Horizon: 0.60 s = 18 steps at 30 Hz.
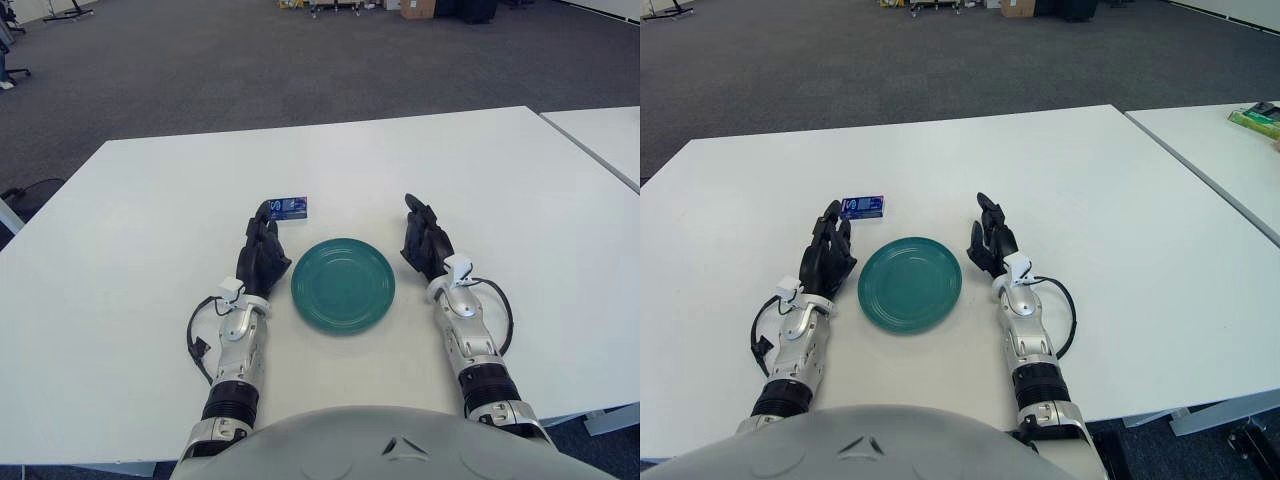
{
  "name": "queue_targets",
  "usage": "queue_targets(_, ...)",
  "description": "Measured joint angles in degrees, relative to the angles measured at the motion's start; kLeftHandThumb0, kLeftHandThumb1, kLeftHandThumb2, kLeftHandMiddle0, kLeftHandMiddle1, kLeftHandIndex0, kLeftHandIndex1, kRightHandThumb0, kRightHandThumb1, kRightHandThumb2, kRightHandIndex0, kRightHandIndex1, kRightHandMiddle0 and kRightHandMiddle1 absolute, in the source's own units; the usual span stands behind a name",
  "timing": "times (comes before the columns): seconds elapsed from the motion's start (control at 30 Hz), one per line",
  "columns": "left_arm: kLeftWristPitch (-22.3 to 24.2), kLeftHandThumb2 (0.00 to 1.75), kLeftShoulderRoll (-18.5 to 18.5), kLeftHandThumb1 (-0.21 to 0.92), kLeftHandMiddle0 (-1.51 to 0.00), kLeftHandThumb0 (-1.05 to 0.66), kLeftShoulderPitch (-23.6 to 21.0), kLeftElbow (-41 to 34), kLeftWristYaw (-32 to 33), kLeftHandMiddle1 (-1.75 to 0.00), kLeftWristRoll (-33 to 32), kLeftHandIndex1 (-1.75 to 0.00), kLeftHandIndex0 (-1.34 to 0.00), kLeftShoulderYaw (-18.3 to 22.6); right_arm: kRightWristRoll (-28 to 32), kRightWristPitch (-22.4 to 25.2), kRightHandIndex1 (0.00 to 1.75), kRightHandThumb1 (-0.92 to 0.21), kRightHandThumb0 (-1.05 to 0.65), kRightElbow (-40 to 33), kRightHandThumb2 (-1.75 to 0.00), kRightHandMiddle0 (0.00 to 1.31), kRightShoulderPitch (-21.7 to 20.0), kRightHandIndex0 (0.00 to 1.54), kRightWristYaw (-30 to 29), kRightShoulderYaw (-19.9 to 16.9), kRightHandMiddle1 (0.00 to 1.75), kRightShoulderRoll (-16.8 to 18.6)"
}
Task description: Put the gum into the plate.
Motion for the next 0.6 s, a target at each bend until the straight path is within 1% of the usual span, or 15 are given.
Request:
queue_targets(0.2, -0.7, 0.95, 0.0, 0.92, -0.15, -0.76, 1.4, -2.4, -0.2, -0.02, -0.8, -0.32, 0.0, -0.6, 0.0, 0.0, 0.0, -0.92, -0.76, 0.2, -0.81, 0.0, -0.3, 0.0, -0.1, 0.0, 0.26, 0.3)
queue_targets(0.3, -0.9, 0.94, 0.1, 0.92, -0.17, -0.76, 4.2, -6.7, -0.1, -0.02, -1.3, -0.36, 0.0, -1.9, -0.1, 0.0, 0.0, -0.92, -0.76, 0.2, -0.81, 0.0, -0.5, 0.0, -0.2, 0.1, 0.28, 0.4)
queue_targets(0.43, -0.3, 0.92, 0.1, 0.92, -0.22, -0.77, 10.4, -14.8, 1.3, -0.02, -1.5, -0.5, 0.0, -5.0, -0.2, 0.0, 0.0, -0.92, -0.76, 0.2, -0.81, 0.0, -0.7, 0.0, -0.5, 0.1, 0.28, 0.4)
queue_targets(0.47, -0.1, 0.91, 0.1, 0.92, -0.25, -0.76, 11.6, -16.1, 1.9, -0.02, -1.4, -0.56, 0.0, -5.5, -0.3, 0.0, 0.0, -0.92, -0.76, 0.3, -0.81, 0.0, -0.8, 0.0, -0.6, 0.1, 0.28, 0.4)
queue_targets(0.53, -0.7, 0.89, 0.1, 0.92, -0.28, -0.77, 12.8, -17.6, 4.1, -0.02, 0.1, -0.63, -0.01, -6.3, -0.4, 0.0, 0.0, -0.92, -0.77, 0.6, -0.81, 0.0, -0.9, 0.0, -0.7, 0.1, 0.27, 0.3)
queue_targets(0.6, -2.0, 0.87, 0.2, 0.92, -0.3, -0.78, 12.8, -18.1, 7.6, -0.02, 3.4, -0.68, -0.02, -6.5, -0.5, 0.0, 0.0, -0.92, -0.77, 1.2, -0.81, 0.0, -1.3, 0.0, -0.7, 0.2, 0.26, 0.4)
